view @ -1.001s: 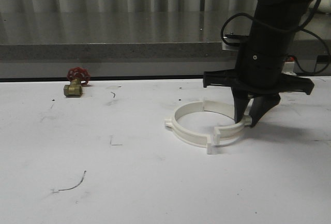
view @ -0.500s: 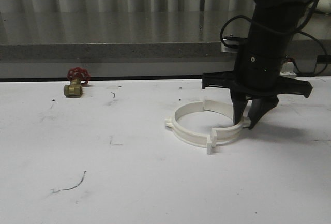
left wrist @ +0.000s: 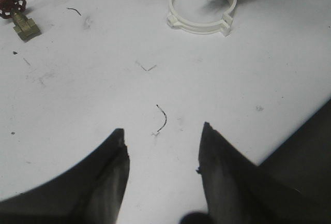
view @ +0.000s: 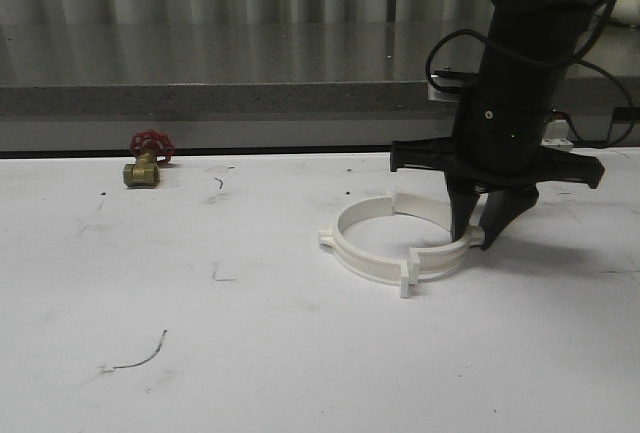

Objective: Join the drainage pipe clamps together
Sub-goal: 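Lower the clamp half against the placed half, closing the ring, then open the right gripper and raise it away from the ring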

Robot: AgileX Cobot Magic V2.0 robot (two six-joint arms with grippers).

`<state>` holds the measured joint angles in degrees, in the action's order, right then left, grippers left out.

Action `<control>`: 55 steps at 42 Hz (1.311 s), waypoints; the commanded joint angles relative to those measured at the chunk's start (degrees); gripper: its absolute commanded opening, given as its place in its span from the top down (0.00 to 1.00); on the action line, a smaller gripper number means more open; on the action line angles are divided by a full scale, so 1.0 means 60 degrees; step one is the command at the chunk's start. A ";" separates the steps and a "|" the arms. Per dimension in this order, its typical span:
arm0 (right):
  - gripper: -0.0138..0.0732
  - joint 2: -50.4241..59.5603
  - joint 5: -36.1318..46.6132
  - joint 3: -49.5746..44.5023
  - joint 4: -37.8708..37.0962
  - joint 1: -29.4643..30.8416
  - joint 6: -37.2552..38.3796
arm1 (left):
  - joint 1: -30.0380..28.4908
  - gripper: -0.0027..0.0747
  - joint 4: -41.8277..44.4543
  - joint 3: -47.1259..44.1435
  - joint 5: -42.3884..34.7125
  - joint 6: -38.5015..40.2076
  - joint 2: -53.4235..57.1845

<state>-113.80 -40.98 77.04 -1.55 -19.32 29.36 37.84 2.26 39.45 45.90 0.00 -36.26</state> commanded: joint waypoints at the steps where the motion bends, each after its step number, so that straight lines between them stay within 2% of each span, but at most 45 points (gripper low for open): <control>1: 0.61 0.0459 -0.0040 0.0241 -0.0022 -0.0016 -0.0008 | -0.0004 0.56 -0.0056 0.0230 -0.0679 0.0000 -0.0010; 24: 0.60 0.0440 -0.0182 0.0241 -0.0030 -0.0102 -0.0029 | -0.0004 0.56 -0.0056 0.0230 -0.0679 0.0000 -0.0010; 33: 0.46 0.0253 -0.0170 0.0241 -0.0030 -0.0112 -0.0036 | -0.0004 0.56 -0.0056 0.0230 -0.0679 0.0000 -0.0010; 49: 0.45 0.1024 -0.0318 0.0241 0.0007 -0.0088 -0.0045 | -0.0004 0.56 -0.0056 0.0230 -0.0679 0.0000 -0.0029; 52: 0.45 0.1472 -0.0415 0.0241 0.0007 -0.0019 -0.0390 | -0.0004 0.56 -0.0056 0.0230 -0.0679 0.0000 -0.0029; 55: 0.45 0.2056 -0.0517 0.0241 0.0094 0.0102 -0.1416 | -0.0004 0.56 -0.0056 0.0230 -0.0679 0.0000 -0.0029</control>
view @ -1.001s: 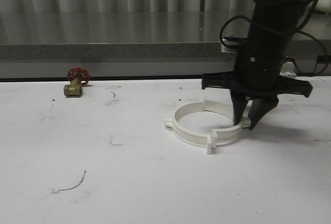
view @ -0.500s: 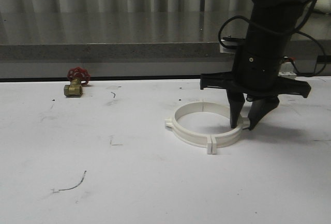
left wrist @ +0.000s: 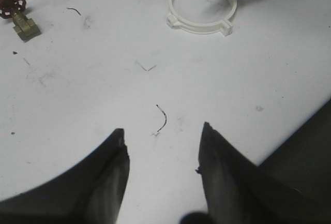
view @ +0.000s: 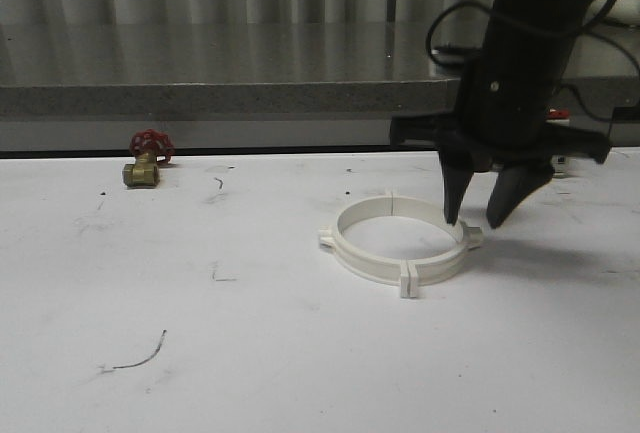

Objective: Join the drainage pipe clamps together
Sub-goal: 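Open the right gripper and raise it away from the ring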

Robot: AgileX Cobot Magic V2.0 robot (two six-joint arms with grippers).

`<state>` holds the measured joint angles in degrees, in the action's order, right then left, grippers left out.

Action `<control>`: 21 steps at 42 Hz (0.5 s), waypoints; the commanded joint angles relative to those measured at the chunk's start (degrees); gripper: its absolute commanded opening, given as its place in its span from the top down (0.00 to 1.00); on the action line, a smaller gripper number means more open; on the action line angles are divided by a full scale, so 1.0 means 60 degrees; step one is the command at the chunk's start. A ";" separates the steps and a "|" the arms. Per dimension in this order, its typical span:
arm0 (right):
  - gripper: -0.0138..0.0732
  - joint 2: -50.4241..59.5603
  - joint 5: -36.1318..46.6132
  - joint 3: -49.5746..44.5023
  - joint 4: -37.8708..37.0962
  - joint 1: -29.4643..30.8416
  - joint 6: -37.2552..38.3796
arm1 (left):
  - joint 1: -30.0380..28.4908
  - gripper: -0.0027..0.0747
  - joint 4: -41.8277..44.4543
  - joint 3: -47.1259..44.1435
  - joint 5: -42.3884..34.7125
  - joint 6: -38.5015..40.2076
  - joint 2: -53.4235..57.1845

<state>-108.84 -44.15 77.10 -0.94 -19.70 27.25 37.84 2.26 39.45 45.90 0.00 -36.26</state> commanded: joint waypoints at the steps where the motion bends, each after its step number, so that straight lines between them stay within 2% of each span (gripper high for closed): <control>1: 0.45 0.1411 -0.0032 0.0231 0.0042 0.0199 -0.1342 | -0.0004 0.56 -0.0056 0.0230 -0.0679 0.0000 -0.0029; 6: 0.45 0.2893 -0.0299 0.0077 0.0897 0.0681 -0.4419 | -0.0004 0.56 -0.0056 0.0230 -0.0679 0.0000 -0.0029; 8: 0.45 0.3433 -0.0281 -0.0130 0.1116 0.0878 -0.5037 | -0.0004 0.56 -0.0056 0.0230 -0.0679 0.0000 -0.0029; 21: 0.45 0.7173 0.0342 -0.2362 0.0346 0.1340 -0.5247 | -0.0004 0.56 -0.0056 0.0230 -0.0679 0.0000 -0.0029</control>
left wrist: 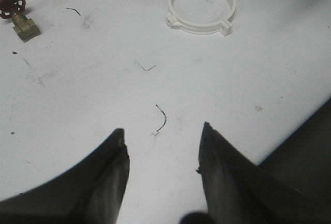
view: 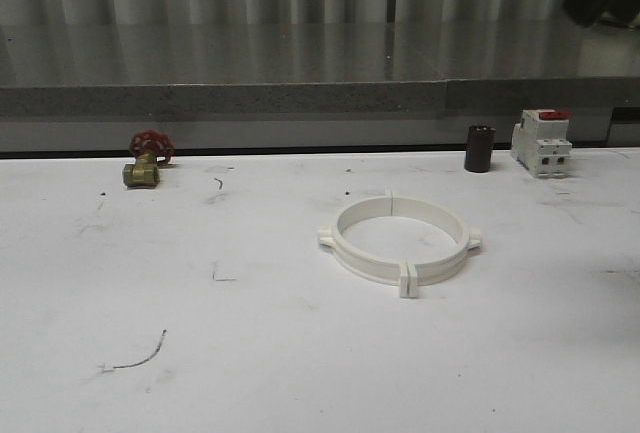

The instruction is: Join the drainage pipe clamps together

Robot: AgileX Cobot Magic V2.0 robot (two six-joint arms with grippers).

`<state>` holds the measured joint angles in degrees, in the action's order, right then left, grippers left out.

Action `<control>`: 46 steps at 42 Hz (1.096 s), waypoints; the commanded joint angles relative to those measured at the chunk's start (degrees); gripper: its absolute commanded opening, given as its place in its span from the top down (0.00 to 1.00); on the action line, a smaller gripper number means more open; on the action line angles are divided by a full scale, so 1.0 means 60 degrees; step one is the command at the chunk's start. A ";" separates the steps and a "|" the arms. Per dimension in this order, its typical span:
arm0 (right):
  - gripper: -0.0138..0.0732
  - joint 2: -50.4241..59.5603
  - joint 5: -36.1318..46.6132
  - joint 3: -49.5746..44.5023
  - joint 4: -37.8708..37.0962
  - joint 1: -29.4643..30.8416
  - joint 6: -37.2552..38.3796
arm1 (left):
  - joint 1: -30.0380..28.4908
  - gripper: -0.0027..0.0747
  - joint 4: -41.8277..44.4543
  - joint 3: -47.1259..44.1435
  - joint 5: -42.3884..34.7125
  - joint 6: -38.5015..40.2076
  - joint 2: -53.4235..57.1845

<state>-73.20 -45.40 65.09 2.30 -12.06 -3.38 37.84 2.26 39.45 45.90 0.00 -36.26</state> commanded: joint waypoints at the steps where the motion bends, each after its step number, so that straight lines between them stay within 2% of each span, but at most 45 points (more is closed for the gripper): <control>1: 0.45 0.1518 0.0573 -0.0632 -0.0196 0.0068 -0.0144 | -0.0004 0.56 -0.0056 0.0230 -0.0679 0.0000 -0.0029; 12: 0.45 0.4840 0.1019 -0.3021 0.0151 0.0068 -0.0135 | -0.0004 0.56 -0.0056 0.0230 -0.0679 0.0000 -0.0029; 21: 0.45 0.6724 0.1135 -0.4463 0.0817 0.0068 -0.0041 | -0.0004 0.56 -0.0056 0.0230 -0.0679 0.0000 -0.0029; 31: 0.45 0.7636 0.1280 -0.5414 0.0927 0.0068 -0.0022 | -0.0004 0.56 -0.0056 0.0230 -0.0679 0.0000 -0.0029; 42: 0.45 0.7621 0.1468 -0.5482 0.0937 0.0068 -0.0022 | -0.0004 0.56 -0.0056 0.0230 -0.0679 0.0000 -0.0029; 46: 0.52 0.7621 0.1671 -0.5482 0.0937 0.0068 -0.0022 | -0.0004 0.56 -0.0056 0.0230 -0.0679 0.0000 -0.0029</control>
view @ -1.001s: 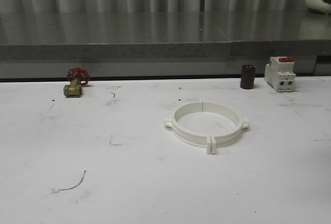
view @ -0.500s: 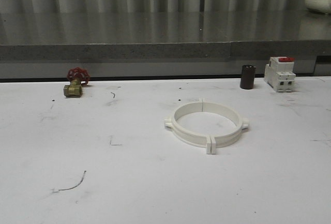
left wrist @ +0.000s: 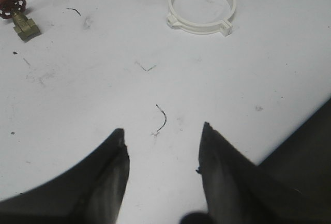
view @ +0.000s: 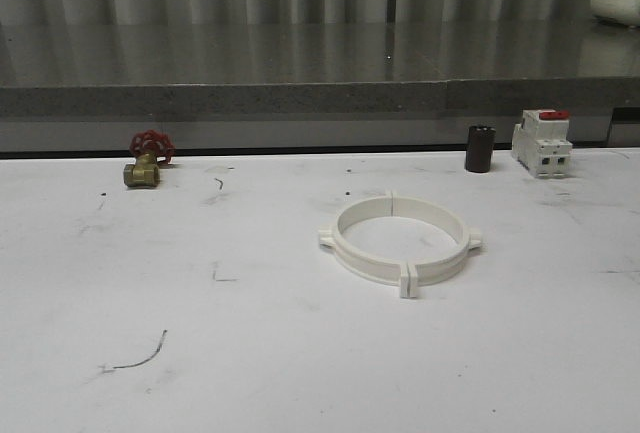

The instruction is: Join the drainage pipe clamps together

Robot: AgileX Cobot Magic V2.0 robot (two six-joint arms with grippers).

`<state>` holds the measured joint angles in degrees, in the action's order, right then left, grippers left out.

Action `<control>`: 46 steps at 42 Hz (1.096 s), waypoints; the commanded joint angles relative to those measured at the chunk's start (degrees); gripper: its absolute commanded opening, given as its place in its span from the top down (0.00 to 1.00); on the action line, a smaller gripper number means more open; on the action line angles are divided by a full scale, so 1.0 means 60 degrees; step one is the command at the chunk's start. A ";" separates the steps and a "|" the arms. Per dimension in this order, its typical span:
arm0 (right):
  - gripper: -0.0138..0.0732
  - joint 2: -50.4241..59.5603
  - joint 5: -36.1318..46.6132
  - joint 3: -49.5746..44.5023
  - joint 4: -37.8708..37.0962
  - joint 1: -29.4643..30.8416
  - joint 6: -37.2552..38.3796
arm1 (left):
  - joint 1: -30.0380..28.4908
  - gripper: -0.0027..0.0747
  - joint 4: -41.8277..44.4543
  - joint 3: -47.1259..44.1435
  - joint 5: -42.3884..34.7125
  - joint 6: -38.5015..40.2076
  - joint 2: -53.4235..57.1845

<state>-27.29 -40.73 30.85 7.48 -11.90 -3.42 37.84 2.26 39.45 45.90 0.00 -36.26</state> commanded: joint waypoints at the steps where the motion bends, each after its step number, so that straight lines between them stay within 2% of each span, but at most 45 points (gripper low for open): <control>1: 0.57 -0.0031 0.0946 0.0225 0.0075 0.0041 -0.0015 | -0.0004 0.56 -0.0056 0.0230 -0.0679 0.0000 -0.0029; 7: 0.84 -0.0031 0.1245 0.0225 0.0075 0.0041 -0.0015 | -0.0004 0.56 -0.0056 0.0230 -0.0679 0.0000 -0.0029; 10: 0.93 -0.0031 0.1323 0.0225 0.0075 0.0041 -0.0015 | -0.0004 0.56 -0.0056 0.0230 -0.0679 0.0000 -0.0029; 25: 0.92 -0.0031 0.1347 0.0225 0.0066 0.0041 -0.0015 | -0.0004 0.56 -0.0056 0.0230 -0.0700 0.0000 -0.0029; 27: 0.92 -0.0031 0.1347 0.0225 0.0066 0.0041 -0.0015 | -0.0004 0.60 -0.0056 0.0230 -0.0700 0.0000 -0.0029; 32: 0.92 -0.0031 0.1347 0.0225 0.0066 0.0041 -0.0015 | -0.0004 0.81 -0.0034 0.0230 -0.0724 0.0000 -0.0029; 38: 0.92 -0.0031 0.1347 0.0225 0.0066 0.0041 -0.0015 | -0.0004 0.99 -0.0017 0.0230 -0.0724 0.0000 -0.0029; 46: 0.92 -0.0031 0.1347 0.0225 0.0066 0.0041 -0.0015 | -0.0004 0.99 -0.0017 0.0230 -0.0724 0.0000 -0.0029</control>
<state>-27.29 -36.96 30.85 7.48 -11.90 -3.42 37.84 2.26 39.45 45.90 0.00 -36.26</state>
